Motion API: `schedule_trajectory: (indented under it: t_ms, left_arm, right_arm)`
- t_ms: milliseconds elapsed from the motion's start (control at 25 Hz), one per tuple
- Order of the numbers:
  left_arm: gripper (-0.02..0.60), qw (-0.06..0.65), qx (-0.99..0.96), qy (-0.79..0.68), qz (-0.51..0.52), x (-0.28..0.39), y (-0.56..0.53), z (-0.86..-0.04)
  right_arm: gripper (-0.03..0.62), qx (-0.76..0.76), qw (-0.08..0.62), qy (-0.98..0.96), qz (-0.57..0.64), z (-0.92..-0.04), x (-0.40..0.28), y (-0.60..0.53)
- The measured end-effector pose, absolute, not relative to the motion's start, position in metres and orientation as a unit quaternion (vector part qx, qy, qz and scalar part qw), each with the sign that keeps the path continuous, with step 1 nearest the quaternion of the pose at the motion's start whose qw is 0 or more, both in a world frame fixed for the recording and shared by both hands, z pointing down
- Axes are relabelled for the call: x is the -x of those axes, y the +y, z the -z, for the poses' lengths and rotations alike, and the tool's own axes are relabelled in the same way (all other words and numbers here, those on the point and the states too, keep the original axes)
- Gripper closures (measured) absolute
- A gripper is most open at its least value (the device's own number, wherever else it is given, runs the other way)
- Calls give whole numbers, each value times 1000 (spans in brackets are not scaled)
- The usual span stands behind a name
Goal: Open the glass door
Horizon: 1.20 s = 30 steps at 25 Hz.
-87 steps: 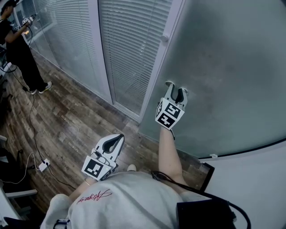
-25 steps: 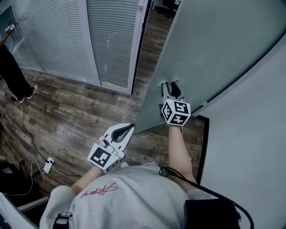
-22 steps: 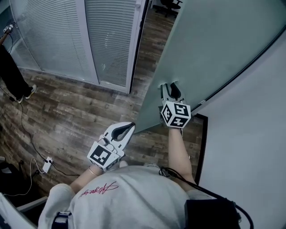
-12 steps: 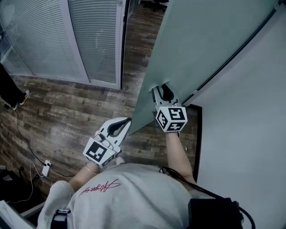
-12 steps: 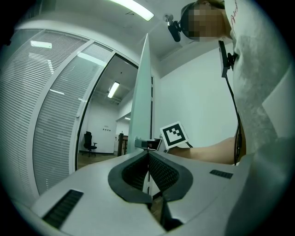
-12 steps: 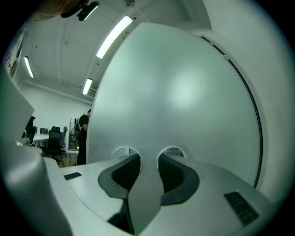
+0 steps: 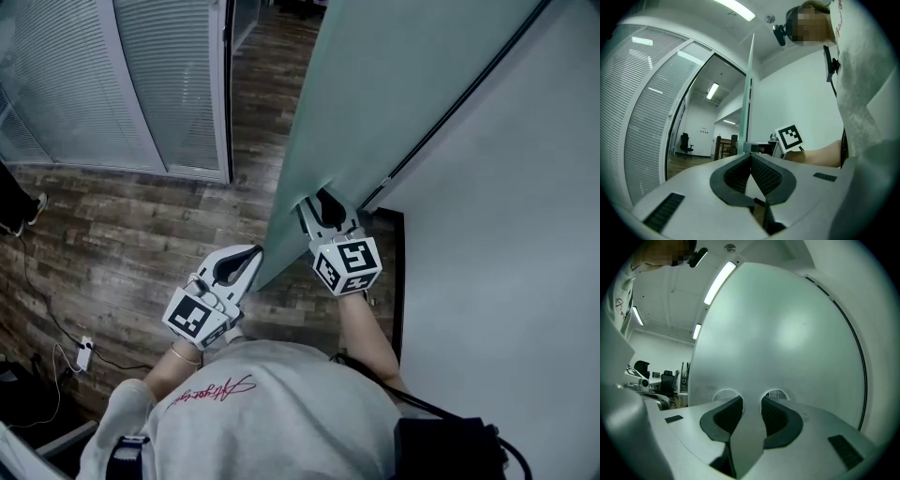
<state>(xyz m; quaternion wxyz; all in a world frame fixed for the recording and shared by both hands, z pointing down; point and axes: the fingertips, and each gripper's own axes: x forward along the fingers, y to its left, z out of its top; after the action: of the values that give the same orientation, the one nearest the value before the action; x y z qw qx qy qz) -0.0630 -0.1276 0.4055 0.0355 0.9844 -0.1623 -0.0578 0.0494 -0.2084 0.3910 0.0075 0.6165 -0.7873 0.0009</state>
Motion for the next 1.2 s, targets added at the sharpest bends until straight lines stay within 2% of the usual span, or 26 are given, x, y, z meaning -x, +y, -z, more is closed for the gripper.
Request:
schedule_trajectory:
  t_ms: [1200]
  left_arm:
    - [569, 13, -997, -60, 46, -61, 31, -385]
  right_arm:
    - [468, -589, -1, -808, 5, -387, -140, -23]
